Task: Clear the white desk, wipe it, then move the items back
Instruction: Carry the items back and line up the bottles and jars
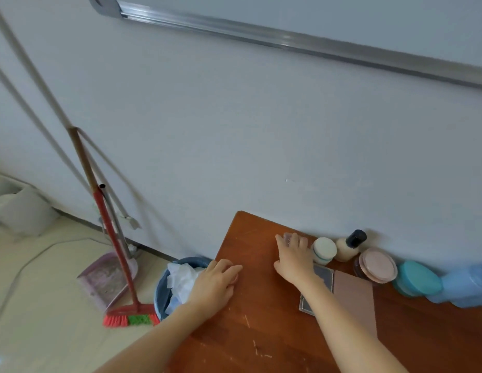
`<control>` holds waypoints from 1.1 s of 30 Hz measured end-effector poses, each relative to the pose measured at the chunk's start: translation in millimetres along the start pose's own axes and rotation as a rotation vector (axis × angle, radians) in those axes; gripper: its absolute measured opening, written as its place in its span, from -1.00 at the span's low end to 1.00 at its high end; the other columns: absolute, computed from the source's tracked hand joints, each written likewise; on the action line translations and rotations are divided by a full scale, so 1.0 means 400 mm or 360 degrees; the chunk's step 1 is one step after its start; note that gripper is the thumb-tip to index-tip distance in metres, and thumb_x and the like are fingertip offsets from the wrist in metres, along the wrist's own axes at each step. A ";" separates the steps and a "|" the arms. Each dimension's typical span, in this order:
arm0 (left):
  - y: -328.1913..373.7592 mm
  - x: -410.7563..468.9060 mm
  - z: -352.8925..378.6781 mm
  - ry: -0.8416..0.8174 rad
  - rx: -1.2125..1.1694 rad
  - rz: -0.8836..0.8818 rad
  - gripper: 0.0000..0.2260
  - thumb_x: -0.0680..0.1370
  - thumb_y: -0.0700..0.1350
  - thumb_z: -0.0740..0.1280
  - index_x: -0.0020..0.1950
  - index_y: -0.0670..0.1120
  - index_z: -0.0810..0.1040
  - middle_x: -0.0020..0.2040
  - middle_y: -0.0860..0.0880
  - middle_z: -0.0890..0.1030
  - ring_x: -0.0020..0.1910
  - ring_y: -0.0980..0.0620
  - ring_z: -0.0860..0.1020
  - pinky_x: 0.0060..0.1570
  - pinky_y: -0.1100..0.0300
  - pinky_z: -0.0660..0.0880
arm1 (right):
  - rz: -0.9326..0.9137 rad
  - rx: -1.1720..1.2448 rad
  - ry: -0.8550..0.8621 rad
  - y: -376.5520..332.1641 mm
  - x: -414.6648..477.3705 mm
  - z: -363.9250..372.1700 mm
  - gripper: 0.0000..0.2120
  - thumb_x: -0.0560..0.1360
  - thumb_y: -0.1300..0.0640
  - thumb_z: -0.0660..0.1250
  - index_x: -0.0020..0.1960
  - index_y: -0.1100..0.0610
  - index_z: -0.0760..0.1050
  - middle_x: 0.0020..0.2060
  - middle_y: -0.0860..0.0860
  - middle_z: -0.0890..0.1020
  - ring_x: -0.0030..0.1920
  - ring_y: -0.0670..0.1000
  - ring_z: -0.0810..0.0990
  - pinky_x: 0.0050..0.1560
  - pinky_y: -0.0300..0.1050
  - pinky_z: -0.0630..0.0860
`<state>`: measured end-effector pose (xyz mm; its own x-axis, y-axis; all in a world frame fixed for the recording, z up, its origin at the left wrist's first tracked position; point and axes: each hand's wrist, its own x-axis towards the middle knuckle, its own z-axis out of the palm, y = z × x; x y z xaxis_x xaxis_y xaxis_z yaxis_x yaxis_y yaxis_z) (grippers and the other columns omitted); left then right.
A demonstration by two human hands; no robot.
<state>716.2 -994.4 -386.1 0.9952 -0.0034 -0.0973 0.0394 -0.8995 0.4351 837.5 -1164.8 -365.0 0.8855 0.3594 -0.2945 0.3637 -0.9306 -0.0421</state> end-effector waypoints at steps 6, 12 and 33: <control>-0.005 -0.048 0.005 0.0046 -0.0171 -0.0154 -0.57 0.54 -0.08 0.21 0.41 0.05 0.28 0.33 0.08 0.38 0.25 0.09 0.34 0.24 0.28 0.32 | -0.0232 -0.0040 0.0029 -0.071 -0.072 0.019 -0.43 0.50 0.16 0.23 0.45 0.07 0.09 0.42 0.18 0.17 0.37 0.24 0.17 0.33 0.07 0.26; -0.015 -0.113 0.006 0.0010 -0.0174 -0.0143 -0.59 0.53 -0.08 0.20 0.38 0.05 0.32 0.33 0.09 0.37 0.25 0.10 0.33 0.22 0.30 0.31 | -0.0221 0.0089 0.0075 -0.119 -0.182 0.078 -0.43 0.50 -0.01 0.26 0.44 0.04 0.13 0.34 0.11 0.30 0.31 0.12 0.27 0.26 0.00 0.31; -0.051 -0.056 -0.044 -0.0267 -0.0201 0.0812 -0.61 0.48 -0.12 0.28 0.32 0.00 0.42 0.26 0.07 0.46 0.17 0.05 0.38 0.14 0.26 0.35 | 0.0744 0.0616 0.0609 -0.205 -0.514 0.153 -0.46 0.45 -0.01 0.31 0.38 -0.04 0.23 0.31 -0.03 0.32 0.33 -0.05 0.23 0.28 -0.27 0.31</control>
<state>694.8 -968.4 -376.9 0.8634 -0.5042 0.0176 -0.4238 -0.7059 0.5676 608.0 -1166.6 -359.6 0.9887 -0.1494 -0.0117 -0.1440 -0.9257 -0.3498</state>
